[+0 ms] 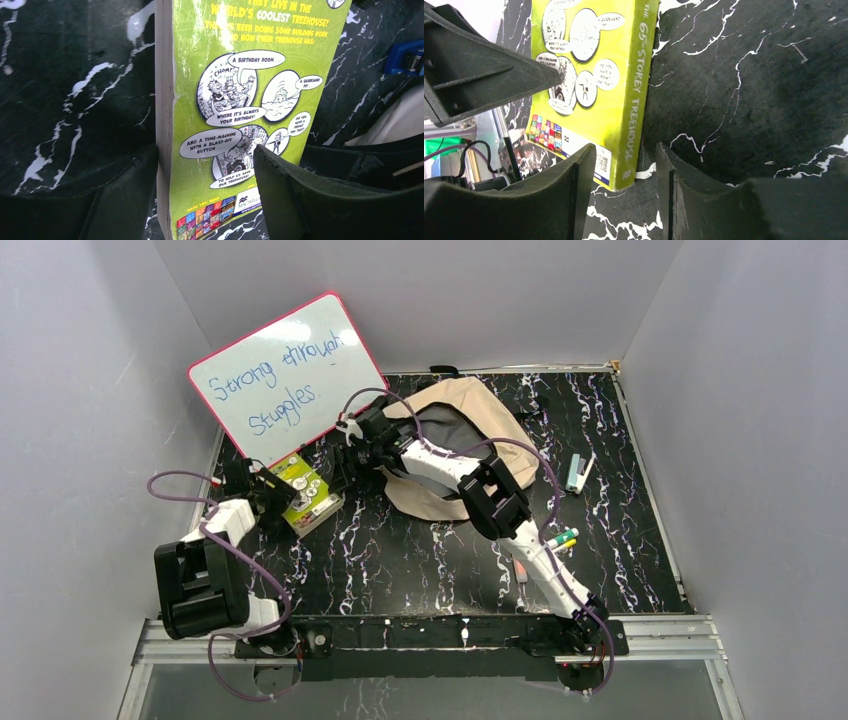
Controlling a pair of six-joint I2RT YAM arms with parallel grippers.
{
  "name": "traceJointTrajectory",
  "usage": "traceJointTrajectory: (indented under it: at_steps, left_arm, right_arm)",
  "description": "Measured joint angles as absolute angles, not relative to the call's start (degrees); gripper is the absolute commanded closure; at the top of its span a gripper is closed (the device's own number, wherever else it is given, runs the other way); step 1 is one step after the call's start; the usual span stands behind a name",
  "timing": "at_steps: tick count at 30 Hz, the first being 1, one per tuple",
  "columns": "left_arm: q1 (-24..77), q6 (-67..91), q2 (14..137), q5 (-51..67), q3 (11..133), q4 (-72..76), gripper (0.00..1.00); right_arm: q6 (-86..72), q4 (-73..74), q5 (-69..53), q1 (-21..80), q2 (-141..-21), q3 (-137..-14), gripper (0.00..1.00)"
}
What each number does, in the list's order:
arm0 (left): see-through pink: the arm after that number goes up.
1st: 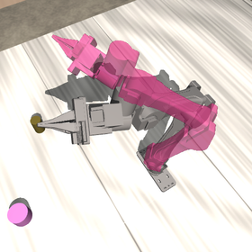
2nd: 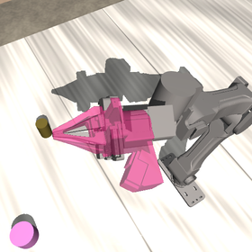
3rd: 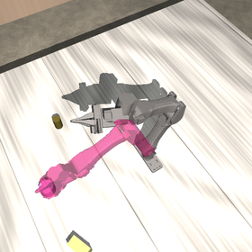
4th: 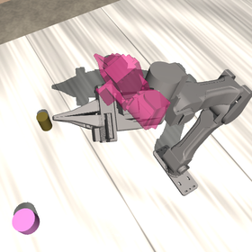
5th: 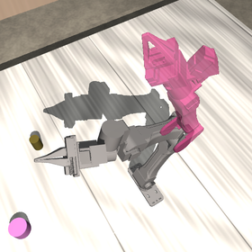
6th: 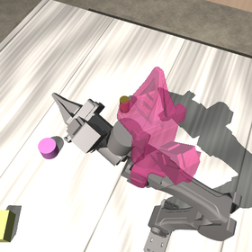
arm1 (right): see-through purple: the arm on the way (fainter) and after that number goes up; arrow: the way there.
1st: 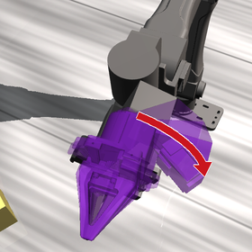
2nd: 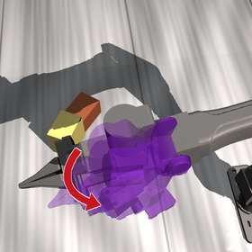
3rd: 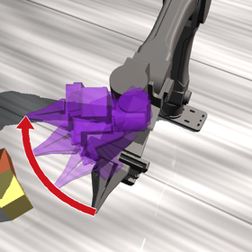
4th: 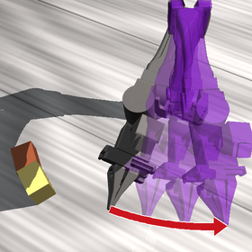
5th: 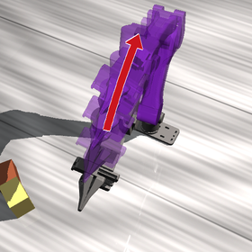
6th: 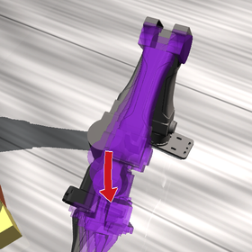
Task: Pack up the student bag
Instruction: Pick up the book from the center of the board.
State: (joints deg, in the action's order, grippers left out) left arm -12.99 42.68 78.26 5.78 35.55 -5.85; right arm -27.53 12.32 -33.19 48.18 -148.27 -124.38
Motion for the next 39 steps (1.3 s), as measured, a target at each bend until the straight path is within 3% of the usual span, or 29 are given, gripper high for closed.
traceJointTrajectory:
  at_steps: [9,19,27,39]
  left_arm:
    - [-12.9,41.5,81.1,11.1,37.0,-3.9,0.35]
    - [-8.2,42.7,76.3,13.8,32.3,-3.1,0.35]
    - [0.9,45.5,69.5,17.0,26.7,-3.5,0.34]
    - [3.5,44.2,67.2,14.5,29.9,-13.8,0.21]
  right_arm:
    - [-27.9,9.6,-32.5,48.9,-148.3,-122.6,0.55]
    - [-26.6,4.2,-24.6,49.6,-134.4,-100.6,0.59]
    - [-26.5,6.5,-18.5,50.5,-120.2,-81.9,0.55]
    - [-23.5,7.4,-15.9,51.8,-113.5,-74.2,0.48]
